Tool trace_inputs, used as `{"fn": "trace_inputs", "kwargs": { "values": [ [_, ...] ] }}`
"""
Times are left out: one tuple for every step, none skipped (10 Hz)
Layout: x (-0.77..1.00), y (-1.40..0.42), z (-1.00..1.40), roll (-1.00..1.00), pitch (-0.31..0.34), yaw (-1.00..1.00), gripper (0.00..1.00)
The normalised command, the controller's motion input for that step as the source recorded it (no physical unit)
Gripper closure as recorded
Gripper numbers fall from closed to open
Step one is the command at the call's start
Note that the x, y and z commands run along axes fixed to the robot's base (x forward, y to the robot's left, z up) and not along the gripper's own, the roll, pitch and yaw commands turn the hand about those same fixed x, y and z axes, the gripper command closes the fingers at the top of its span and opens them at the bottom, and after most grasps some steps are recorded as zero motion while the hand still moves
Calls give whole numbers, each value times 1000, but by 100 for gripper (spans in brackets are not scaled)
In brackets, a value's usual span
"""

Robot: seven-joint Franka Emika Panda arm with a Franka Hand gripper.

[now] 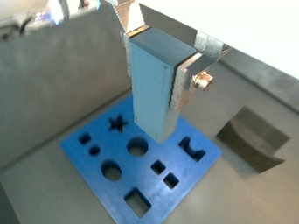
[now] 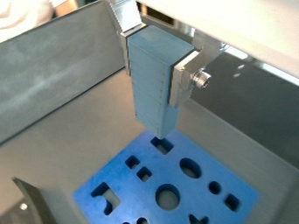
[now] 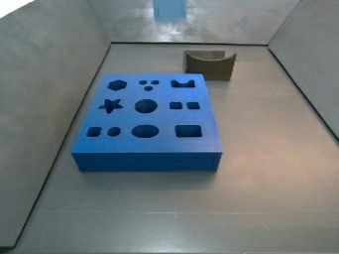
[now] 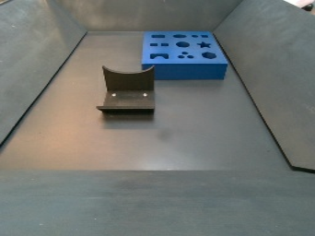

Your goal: Insert the rectangle object.

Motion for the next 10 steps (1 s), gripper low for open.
{"fn": "trace_inputs", "kwargs": {
  "values": [
    [59, -87, 609, 42, 480, -346, 100],
    [95, -49, 242, -7, 360, -186, 100],
    [85, -35, 139, -15, 272, -99, 100],
    [746, -566, -1000, 0, -84, 0, 100],
    [794, -560, -1000, 0, -86, 0, 100],
    [857, -491, -1000, -10, -63, 0, 100],
    [889, -403, -1000, -67, -44, 0, 100],
    [863, -263, -1000, -116, -54, 43, 100],
    [826, -100, -1000, -137, -39, 114, 100],
    [797, 29, -971, -64, 0, 180, 100]
  ]
}}
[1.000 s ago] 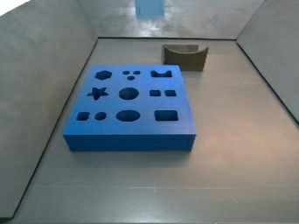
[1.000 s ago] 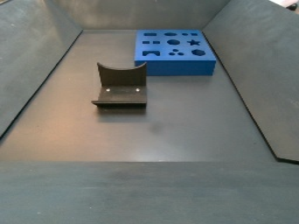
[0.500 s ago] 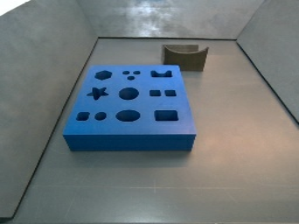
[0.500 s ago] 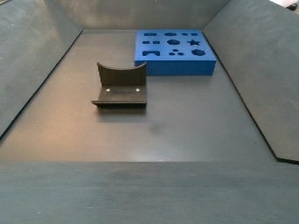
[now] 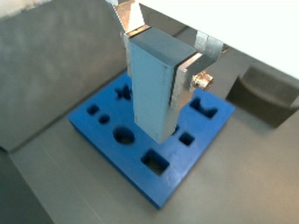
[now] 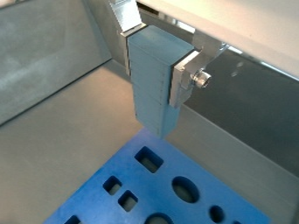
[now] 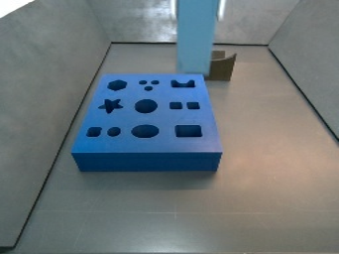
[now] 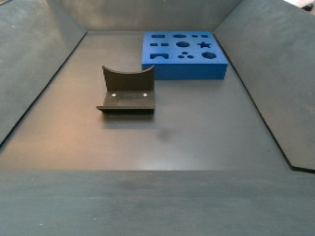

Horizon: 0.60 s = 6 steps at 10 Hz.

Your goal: Insert the rectangle object.

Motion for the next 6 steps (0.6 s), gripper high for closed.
{"fn": "trace_inputs", "kwargs": {
  "values": [
    [720, 14, -880, 36, 0, 194, 100],
    [531, 0, -723, 266, 0, 254, 100],
    [369, 0, -551, 349, 0, 300, 100],
    [351, -3, -443, 401, 0, 206, 100],
    [311, -74, -514, 406, 13, 0, 100],
    [0, 0, -674, 271, 13, -174, 100]
  ]
}}
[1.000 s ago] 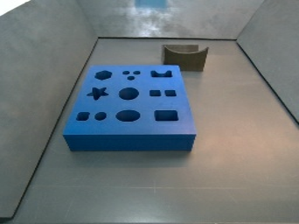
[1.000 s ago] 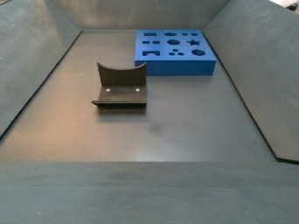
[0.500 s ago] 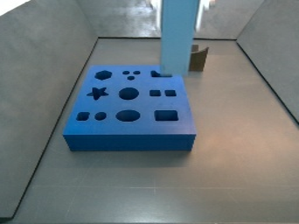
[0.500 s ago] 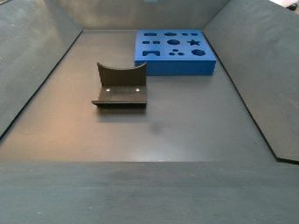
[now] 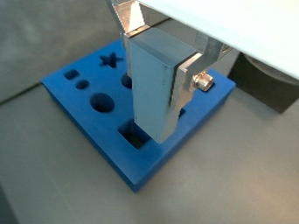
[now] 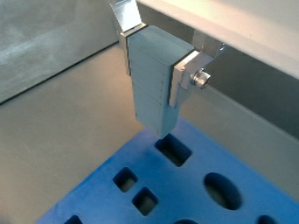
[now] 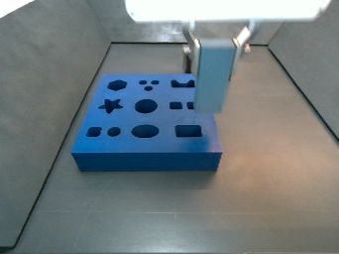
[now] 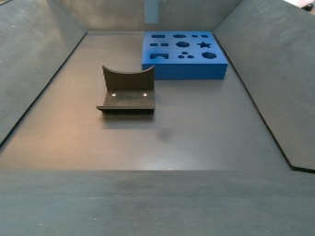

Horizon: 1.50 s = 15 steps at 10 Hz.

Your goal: Insert the rectangle object.

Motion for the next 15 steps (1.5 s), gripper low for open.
{"fn": "trace_inputs", "kwargs": {
  "values": [
    [-191, 0, -403, 91, 0, -200, 100],
    [-243, 0, -317, 11, 0, -149, 100],
    [-320, -17, -226, 0, -4, -51, 100],
    [-251, -89, -197, 0, 0, -17, 100],
    [-177, -126, -260, 0, 0, 0, 100],
    [-109, -117, -283, 0, 0, 0, 100],
    [0, -146, -320, 39, 0, 11, 100],
    [0, -174, -374, 31, 0, 31, 100],
    [34, -209, -463, 9, 0, 37, 100],
    [34, -217, -514, 14, 0, 40, 100],
    [54, -174, -617, 36, 0, 66, 100],
    [97, -46, -683, 60, 0, 140, 100],
    [146, -11, -726, 63, 0, 160, 100],
    [231, -80, -743, 74, 0, 86, 100],
    [194, -74, -717, 81, 1, 31, 100]
  ]
}}
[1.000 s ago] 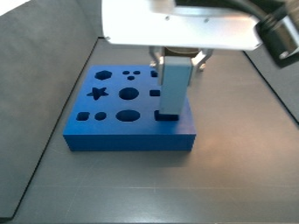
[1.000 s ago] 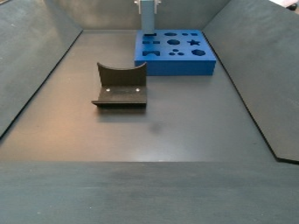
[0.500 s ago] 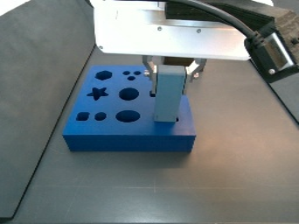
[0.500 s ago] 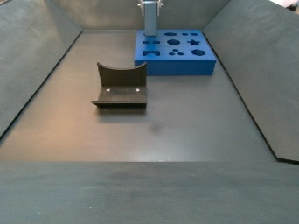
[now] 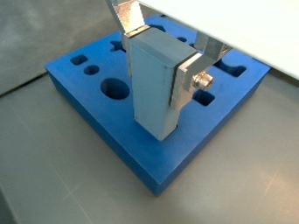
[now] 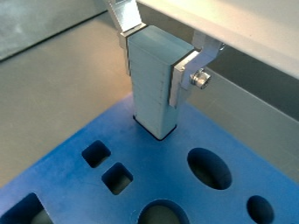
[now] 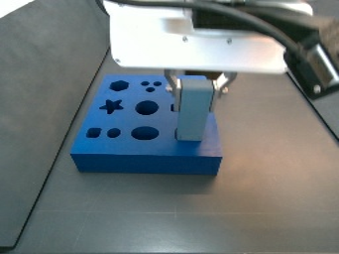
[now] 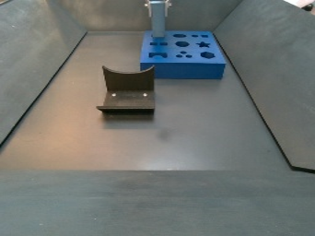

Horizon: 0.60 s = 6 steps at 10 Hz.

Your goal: Insert the rectangle object.

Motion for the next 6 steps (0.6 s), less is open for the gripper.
{"fn": "trace_inputs", "kwargs": {
  "values": [
    [63, -23, -666, 96, 0, 9, 100],
    [0, -14, -606, 36, 0, 0, 100],
    [-14, -17, -600, 14, 0, -23, 100],
    [-143, 0, -449, -13, -63, 0, 100],
    [-103, 9, -257, -127, -141, 31, 100],
    [-23, 0, 0, 0, -49, 6, 100]
  ]
}}
